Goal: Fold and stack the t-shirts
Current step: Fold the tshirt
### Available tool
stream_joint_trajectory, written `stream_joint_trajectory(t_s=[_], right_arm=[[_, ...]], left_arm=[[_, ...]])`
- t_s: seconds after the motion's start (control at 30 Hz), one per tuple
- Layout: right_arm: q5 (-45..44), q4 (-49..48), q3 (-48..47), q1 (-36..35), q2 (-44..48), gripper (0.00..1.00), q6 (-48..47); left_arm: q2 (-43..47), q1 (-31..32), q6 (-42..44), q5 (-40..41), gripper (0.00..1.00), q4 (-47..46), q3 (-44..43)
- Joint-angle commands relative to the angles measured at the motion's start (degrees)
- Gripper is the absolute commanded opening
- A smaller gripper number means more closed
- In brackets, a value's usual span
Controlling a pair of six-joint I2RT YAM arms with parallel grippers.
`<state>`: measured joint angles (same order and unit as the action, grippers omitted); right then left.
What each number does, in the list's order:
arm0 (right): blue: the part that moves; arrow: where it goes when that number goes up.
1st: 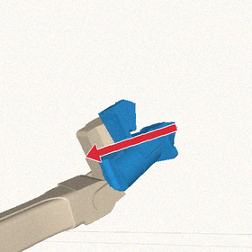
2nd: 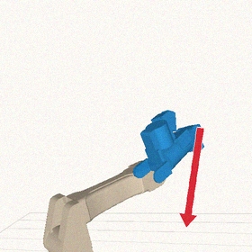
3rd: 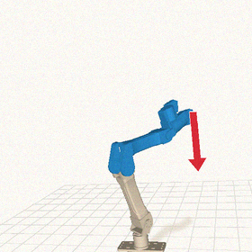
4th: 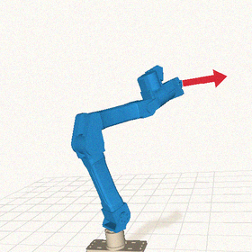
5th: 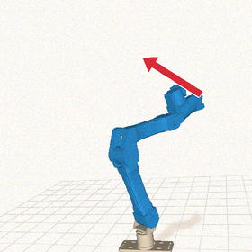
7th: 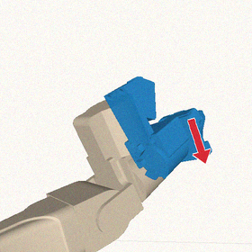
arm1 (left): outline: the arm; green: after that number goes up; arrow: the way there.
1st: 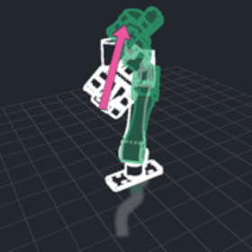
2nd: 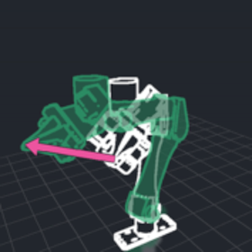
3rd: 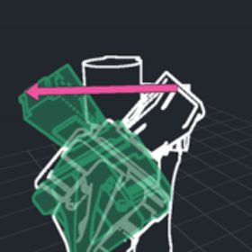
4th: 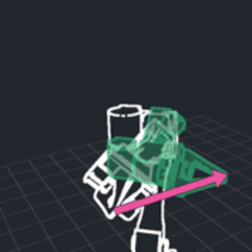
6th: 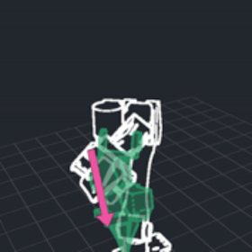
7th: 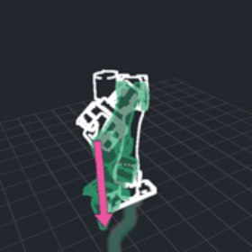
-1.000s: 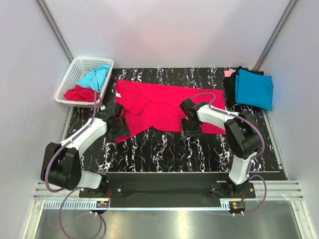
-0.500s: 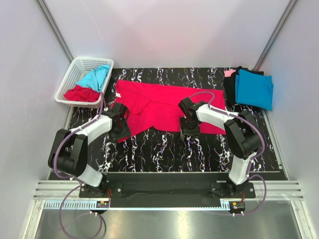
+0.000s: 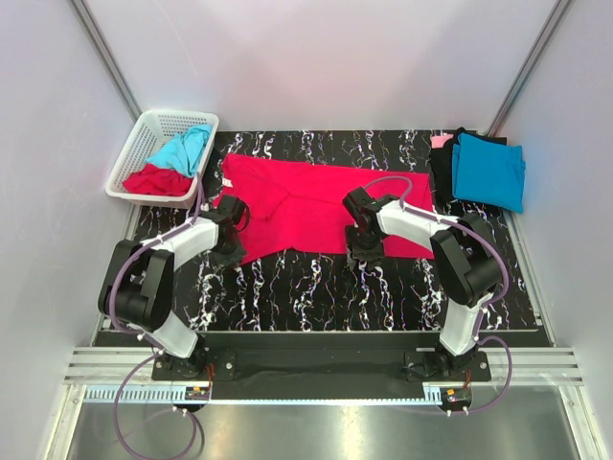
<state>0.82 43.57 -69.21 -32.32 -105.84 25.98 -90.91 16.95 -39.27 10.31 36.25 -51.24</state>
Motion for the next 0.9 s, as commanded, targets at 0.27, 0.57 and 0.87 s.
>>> stream_joint_trajectory(t_s=[0.27, 0.57, 0.87], right_arm=[[-2.3, 0.9, -2.5, -0.6, -0.3, 0.56, 1.2], [-2.2, 0.8, -2.9, -0.6, -0.3, 0.56, 0.8], [-2.5, 1.6, -3.0, -0.6, 0.2, 0.56, 0.2]], left_arm=[[14.6, 1.2, 3.2, -13.3, 0.0, 6.1, -11.6], [1.7, 1.0, 6.2, -8.9, 0.34, 2.4, -25.9], [-17.9, 0.7, 5.4, -5.7, 0.74, 0.9, -33.3]])
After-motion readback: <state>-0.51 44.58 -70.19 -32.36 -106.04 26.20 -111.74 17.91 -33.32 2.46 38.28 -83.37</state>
